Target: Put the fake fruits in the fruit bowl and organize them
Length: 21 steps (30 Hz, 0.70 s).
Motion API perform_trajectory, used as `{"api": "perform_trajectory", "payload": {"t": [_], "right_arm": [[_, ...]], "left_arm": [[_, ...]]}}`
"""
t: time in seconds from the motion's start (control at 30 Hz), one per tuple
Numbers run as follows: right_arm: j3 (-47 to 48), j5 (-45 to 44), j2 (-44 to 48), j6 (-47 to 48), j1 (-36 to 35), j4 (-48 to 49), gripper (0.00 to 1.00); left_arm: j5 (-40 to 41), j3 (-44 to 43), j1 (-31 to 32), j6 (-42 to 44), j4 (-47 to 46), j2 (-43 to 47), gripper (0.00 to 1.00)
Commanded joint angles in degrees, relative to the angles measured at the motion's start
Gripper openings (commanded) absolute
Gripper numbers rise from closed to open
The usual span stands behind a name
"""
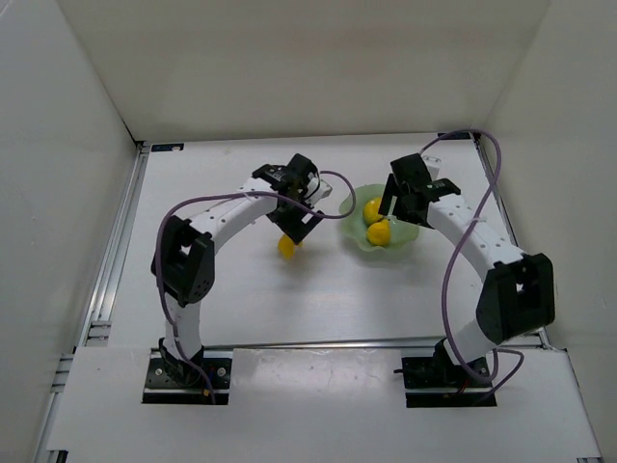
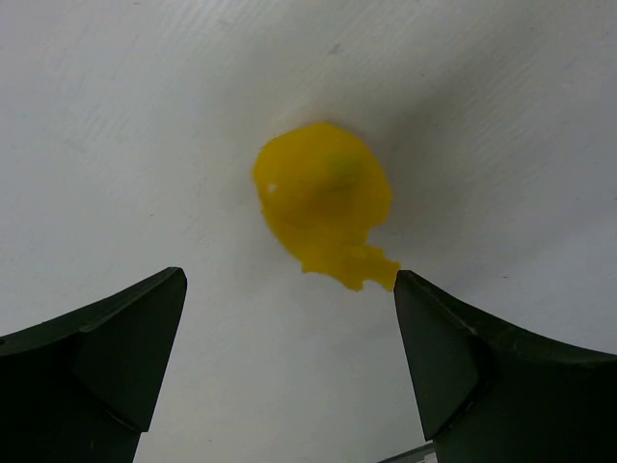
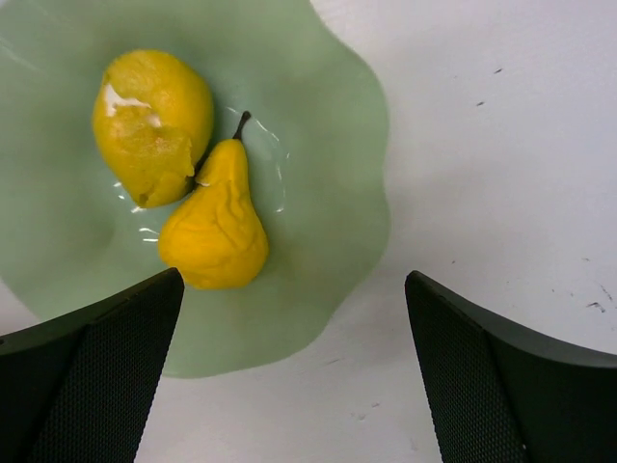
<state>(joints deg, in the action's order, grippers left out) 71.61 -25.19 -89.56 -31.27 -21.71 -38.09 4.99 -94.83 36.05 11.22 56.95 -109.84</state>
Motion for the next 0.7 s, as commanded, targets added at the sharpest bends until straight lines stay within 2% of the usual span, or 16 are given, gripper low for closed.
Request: {"api": "perform_trajectory", "payload": {"t": [0.0, 0.13, 0.3, 0.37, 0.43, 0.47, 0.6, 0.67], "right_arm": [[0.3, -2.1, 5.5, -0.6, -0.1, -0.7, 1.00], [-2.4, -2.8, 9.6, -0.6, -0.1, -0.7, 1.00], [-3.8, -3.9, 13.3, -2.5, 0.4, -0.7, 1.00], [-4.3, -3.9, 14.4, -3.7, 0.4, -0.7, 1.00], [-4.3, -3.9, 15.7, -3.7, 0.4, -0.7, 1.00], [-4.3, -3.9, 15.7, -3.7, 0.4, -0.7, 1.00], [-6.7, -3.9, 17.5, -4.2, 0.4, -1.2, 1.00], [-7.8, -4.6, 18.2, -4.9, 0.4, -1.2, 1.00]], "left_arm": [[-5.0, -2.9, 0.2, 0.6, 2.5, -2.2, 1.00], [-4.9, -4.3, 0.2, 0.6, 3.7, -6.8, 1.00], [-0.9, -8.2, 0.2, -0.1, 6.3, -12.8, 1.00], [-0.9, -9.6, 0.2, -0.7, 7.6, -14.1, 0.89], [-1.4, -9.6, 0.2, -0.7, 7.6, -13.3, 0.70], [-2.0, -9.6, 0.2, -0.2, 7.6, -12.8, 0.56], [-1.4, -10.1, 0.2, -0.1, 7.6, -10.4, 0.26], [-0.6, -10.7, 0.8, -0.1, 7.0, -8.6, 0.26]]}}
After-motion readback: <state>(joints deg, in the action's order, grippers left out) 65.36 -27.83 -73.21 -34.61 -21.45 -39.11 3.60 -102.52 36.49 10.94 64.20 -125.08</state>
